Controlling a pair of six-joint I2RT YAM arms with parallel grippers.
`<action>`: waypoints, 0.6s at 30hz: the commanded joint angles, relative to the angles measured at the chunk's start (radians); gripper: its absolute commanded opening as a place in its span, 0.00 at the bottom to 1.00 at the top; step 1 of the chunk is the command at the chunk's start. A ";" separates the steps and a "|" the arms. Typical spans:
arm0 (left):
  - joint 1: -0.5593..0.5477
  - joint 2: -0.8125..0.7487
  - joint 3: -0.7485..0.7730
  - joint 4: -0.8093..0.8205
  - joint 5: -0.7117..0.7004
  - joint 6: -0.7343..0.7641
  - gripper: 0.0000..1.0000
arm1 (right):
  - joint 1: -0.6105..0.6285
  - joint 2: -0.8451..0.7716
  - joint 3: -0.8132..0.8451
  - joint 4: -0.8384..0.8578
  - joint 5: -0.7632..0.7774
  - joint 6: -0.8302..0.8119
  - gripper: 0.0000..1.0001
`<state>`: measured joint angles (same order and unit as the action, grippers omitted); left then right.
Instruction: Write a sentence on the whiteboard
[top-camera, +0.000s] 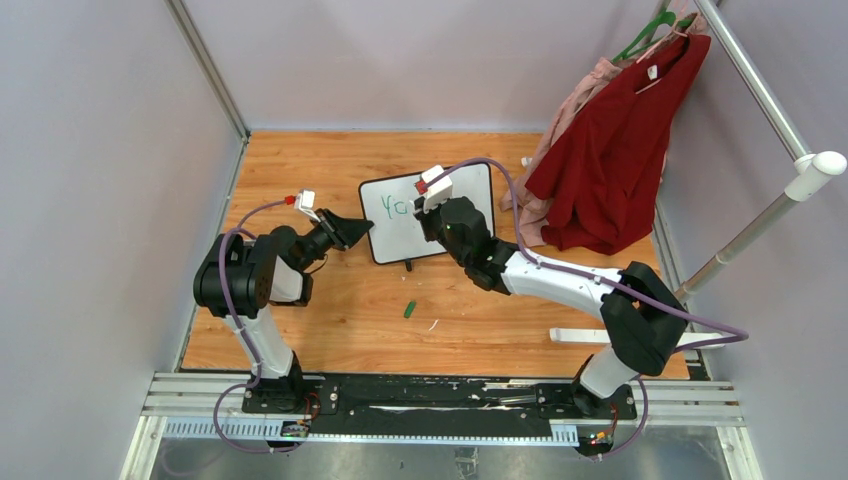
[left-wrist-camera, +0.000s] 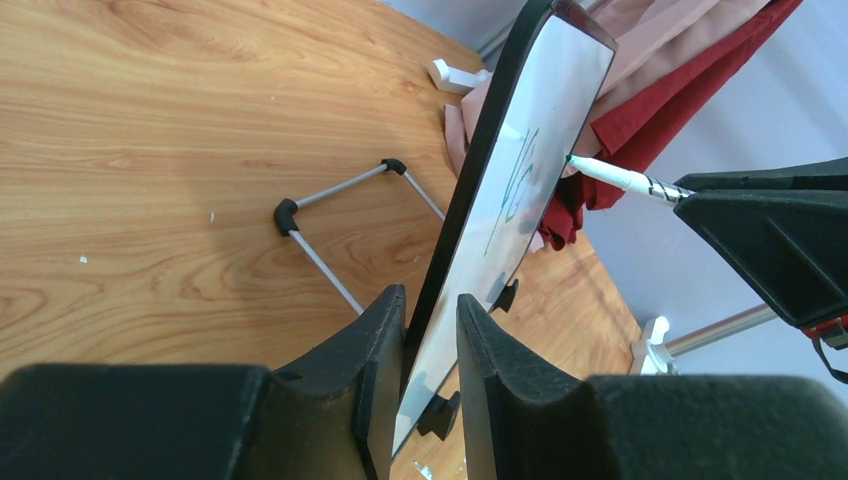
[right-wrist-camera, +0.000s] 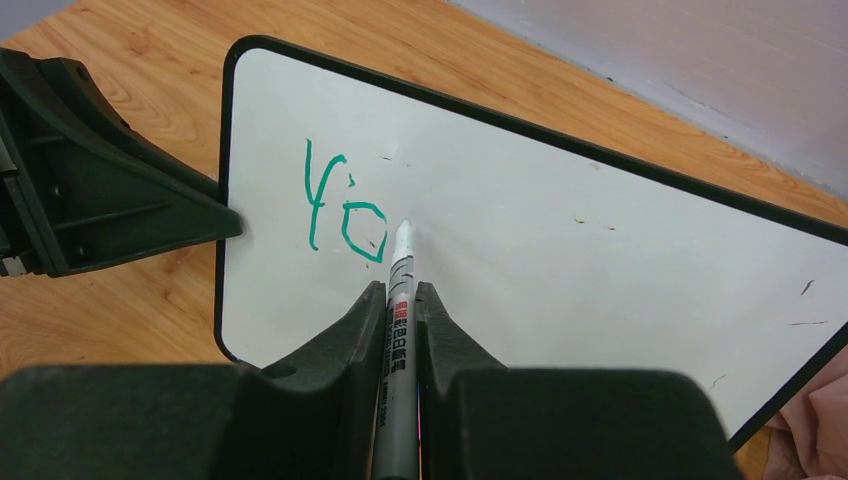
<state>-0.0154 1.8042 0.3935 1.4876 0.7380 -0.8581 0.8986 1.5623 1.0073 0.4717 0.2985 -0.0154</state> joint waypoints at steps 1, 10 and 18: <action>-0.004 0.010 0.012 0.054 0.015 0.007 0.29 | 0.013 0.002 0.031 0.026 0.018 0.007 0.00; -0.004 0.009 0.011 0.055 0.011 0.007 0.28 | 0.013 0.029 0.048 0.027 0.027 0.009 0.00; -0.004 0.005 0.010 0.054 0.009 0.007 0.27 | 0.011 0.047 0.056 0.023 0.032 0.009 0.00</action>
<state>-0.0154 1.8046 0.3935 1.4876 0.7372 -0.8581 0.8986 1.5982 1.0325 0.4717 0.3035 -0.0151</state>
